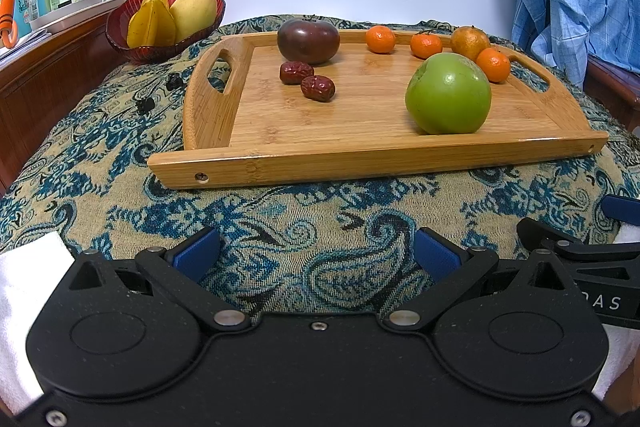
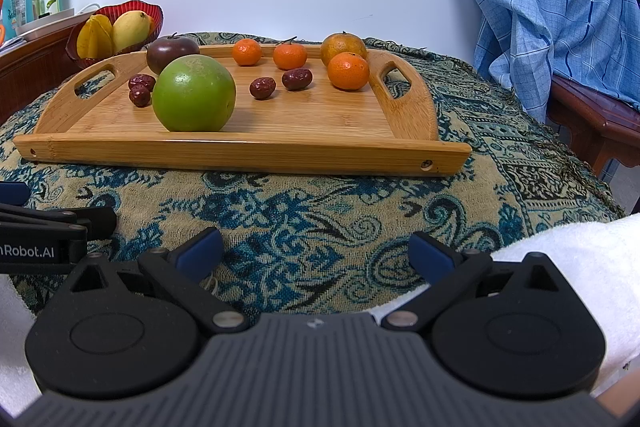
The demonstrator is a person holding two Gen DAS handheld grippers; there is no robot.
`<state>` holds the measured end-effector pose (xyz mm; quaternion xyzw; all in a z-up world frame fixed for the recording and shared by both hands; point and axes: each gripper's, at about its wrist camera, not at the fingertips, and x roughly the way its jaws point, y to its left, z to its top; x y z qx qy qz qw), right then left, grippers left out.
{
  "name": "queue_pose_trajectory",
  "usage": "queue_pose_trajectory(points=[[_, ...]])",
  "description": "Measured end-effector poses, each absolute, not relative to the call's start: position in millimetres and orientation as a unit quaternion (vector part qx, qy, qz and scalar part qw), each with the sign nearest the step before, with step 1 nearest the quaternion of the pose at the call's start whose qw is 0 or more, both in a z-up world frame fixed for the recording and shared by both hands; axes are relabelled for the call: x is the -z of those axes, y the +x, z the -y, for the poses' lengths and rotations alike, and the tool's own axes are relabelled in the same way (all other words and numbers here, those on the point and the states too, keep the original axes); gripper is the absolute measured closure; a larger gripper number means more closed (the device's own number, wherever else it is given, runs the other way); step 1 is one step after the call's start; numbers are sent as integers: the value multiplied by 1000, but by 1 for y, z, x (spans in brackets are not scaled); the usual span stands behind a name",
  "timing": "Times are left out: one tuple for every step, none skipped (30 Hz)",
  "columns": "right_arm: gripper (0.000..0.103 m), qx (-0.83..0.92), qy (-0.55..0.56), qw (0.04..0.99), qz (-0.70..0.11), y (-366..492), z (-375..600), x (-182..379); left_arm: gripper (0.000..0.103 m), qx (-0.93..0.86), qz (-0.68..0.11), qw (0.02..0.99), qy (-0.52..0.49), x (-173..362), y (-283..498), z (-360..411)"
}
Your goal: Organize fruits
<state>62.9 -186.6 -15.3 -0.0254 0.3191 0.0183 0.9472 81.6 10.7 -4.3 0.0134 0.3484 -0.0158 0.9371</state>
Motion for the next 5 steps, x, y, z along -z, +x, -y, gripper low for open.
queue_pose_trajectory(points=[[0,-18,-26,947,-319,63,187,15,0,15,-347,938,13,4,82,-11],[0,-18,-25,947,-319,63,187,15,0,15,-347,938,13,4,82,-11],[0,-18,-26,947,-319,63,187,14,0,15,-346,938,13,4,82,-11],[0,-18,-26,947,-319,63,187,15,0,15,-346,938,13,4,82,-11],[0,-18,-26,948,-318,63,187,14,0,15,-346,938,13,4,83,-11]])
